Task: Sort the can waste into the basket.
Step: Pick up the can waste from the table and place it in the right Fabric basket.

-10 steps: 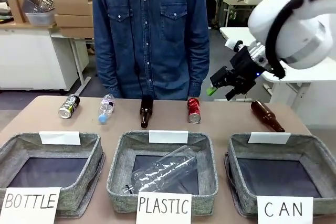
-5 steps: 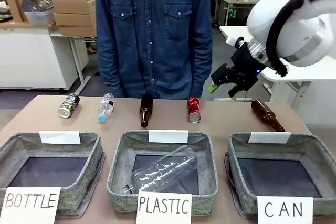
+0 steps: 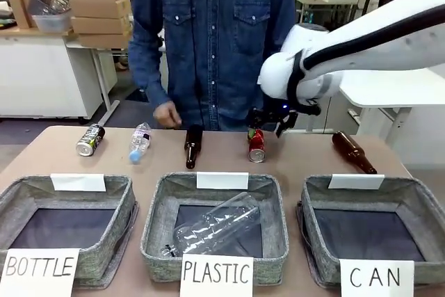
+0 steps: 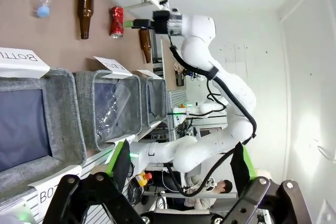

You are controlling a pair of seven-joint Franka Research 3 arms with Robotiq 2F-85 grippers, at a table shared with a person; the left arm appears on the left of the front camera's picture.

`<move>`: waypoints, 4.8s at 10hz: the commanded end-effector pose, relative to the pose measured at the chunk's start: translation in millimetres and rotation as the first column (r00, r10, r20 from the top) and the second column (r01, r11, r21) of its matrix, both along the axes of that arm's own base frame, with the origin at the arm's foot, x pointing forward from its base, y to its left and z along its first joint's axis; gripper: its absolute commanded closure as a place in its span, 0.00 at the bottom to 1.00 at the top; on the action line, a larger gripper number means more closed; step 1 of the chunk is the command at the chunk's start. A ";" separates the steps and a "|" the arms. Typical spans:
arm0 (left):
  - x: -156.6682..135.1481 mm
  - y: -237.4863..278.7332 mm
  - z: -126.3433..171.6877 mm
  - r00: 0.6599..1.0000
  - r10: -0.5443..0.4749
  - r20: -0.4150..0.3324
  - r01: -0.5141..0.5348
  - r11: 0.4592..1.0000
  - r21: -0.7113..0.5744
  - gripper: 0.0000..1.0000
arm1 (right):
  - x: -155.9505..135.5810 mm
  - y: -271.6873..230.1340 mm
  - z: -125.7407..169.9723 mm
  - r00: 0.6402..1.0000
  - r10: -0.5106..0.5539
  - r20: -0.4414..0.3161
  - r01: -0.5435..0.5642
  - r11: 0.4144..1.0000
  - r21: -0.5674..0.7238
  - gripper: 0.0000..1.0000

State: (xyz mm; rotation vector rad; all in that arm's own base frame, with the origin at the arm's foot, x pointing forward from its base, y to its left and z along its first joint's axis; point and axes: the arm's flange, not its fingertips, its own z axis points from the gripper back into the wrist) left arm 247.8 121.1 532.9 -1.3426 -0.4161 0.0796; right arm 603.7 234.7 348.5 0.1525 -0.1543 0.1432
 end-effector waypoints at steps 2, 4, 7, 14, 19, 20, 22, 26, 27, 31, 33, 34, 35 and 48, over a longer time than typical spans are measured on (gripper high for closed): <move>-0.7 -0.8 1.5 1.000 -0.004 0.026 0.005 1.000 -0.015 0.00 | 25.3 38.0 -22.6 0.994 -0.028 -0.110 0.015 0.993 -0.115 0.00; -0.7 -0.8 1.5 1.000 -0.004 0.026 0.005 1.000 -0.015 0.00 | 24.2 38.0 -34.1 0.992 -0.068 -0.109 0.047 0.982 -0.186 0.00; -0.7 -0.8 1.5 1.000 -0.004 0.026 0.005 1.000 -0.015 0.00 | 21.2 39.0 -36.8 0.993 -0.080 -0.092 0.058 0.975 -0.215 0.00; -0.7 -0.8 1.5 1.000 -0.004 0.026 0.005 1.000 -0.015 0.00 | 19.6 33.6 -40.7 0.991 -0.095 -0.090 0.070 0.965 -0.253 0.84; -0.7 -0.8 1.5 1.000 -0.004 0.026 0.005 1.000 -0.015 0.00 | 19.8 16.4 -37.2 0.988 -0.062 -0.141 0.032 0.979 -0.201 1.00; -0.7 -0.8 1.5 1.000 -0.004 0.026 0.005 1.000 -0.015 0.00 | 16.1 -4.6 -27.8 0.984 0.004 -0.181 -0.027 0.992 -0.127 1.00; -0.7 -0.8 1.5 1.000 -0.004 0.026 0.005 1.000 -0.015 0.00 | -14.1 -83.8 12.6 0.969 0.138 -0.202 -0.143 0.990 -0.007 1.00; -0.7 -0.8 1.5 1.000 -0.004 0.026 0.005 1.000 -0.015 0.00 | -149.5 -215.7 98.8 0.977 0.102 -0.186 -0.058 0.972 0.229 1.00; -0.7 -0.8 1.5 1.000 -0.004 0.026 0.005 1.000 -0.015 0.00 | -187.4 -223.6 111.7 0.971 0.061 -0.230 -0.006 0.973 0.232 1.00; -0.7 -0.8 1.5 1.000 -0.004 0.026 0.005 1.000 -0.015 0.00 | -334.8 -209.8 107.7 0.968 0.113 -0.223 -0.054 0.966 0.254 1.00; -0.7 -0.8 1.5 1.000 -0.004 0.026 0.005 1.000 -0.015 0.00 | -355.6 -199.5 98.0 0.975 0.096 -0.202 -0.046 0.970 0.239 1.00; -0.7 -0.8 1.5 1.000 -0.004 0.026 0.005 1.000 -0.015 0.00 | -355.0 -202.2 95.8 0.975 0.094 -0.200 -0.041 0.967 0.251 1.00; -0.7 -0.8 1.5 1.000 -0.004 0.026 0.005 1.000 -0.015 0.00 | -351.1 -204.3 95.7 0.974 0.091 -0.206 -0.037 0.966 0.254 1.00; -0.7 -0.8 1.5 1.000 -0.004 0.026 0.005 1.000 -0.015 0.00 | -339.0 -215.0 91.8 0.972 0.072 -0.223 -0.013 0.966 0.257 0.00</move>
